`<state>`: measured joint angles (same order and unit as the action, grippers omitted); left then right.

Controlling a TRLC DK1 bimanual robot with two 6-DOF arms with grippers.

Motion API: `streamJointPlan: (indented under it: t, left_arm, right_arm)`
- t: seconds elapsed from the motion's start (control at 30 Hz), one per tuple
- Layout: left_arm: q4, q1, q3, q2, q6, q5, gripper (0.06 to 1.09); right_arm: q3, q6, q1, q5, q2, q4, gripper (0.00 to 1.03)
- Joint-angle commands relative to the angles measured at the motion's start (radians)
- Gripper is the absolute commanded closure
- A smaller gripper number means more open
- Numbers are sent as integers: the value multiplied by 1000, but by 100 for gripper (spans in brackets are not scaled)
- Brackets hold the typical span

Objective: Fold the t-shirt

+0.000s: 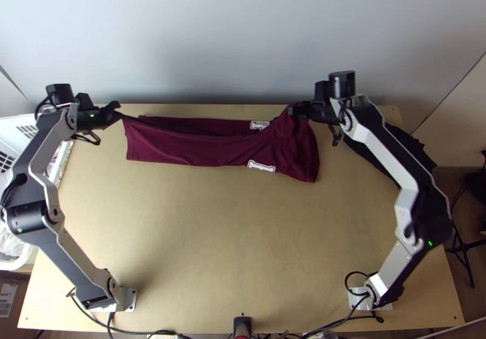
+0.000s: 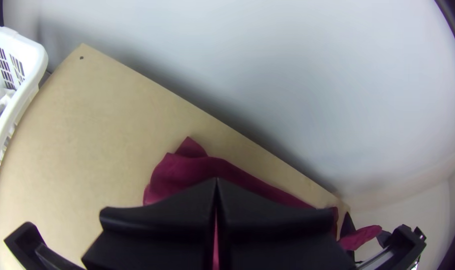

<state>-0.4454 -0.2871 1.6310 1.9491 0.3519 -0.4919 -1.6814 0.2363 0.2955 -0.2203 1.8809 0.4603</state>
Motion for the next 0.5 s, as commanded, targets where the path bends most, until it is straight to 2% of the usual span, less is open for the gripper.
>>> streamJointPlan:
  t: [0.0,0.27,0.3,0.33,0.37,0.4,0.43,0.47]
  left_arm:
    - [17,6,67,122,2,23,105]
    - [37,6,90,200,4,39,104]
    - [36,6,98,212,9,42,102]
    - [34,8,105,220,10,46,93]
    - [33,9,113,228,12,50,71]
    - [31,11,118,231,13,50,44]
    - [31,11,118,229,19,55,23]
    - [33,9,118,226,21,64,15]
  right_arm:
    - [-116,-35,-4,2,156,15,100]
    - [-61,-49,-16,2,250,11,100]
    - [-54,-54,-19,1,262,8,100]
    - [-49,-72,-19,2,273,8,100]
    - [-41,-77,-21,2,279,8,90]
    - [-23,-77,-24,2,279,-2,68]
    - [-1,-75,-29,2,274,-22,39]
    - [22,-68,-36,2,262,-31,13]
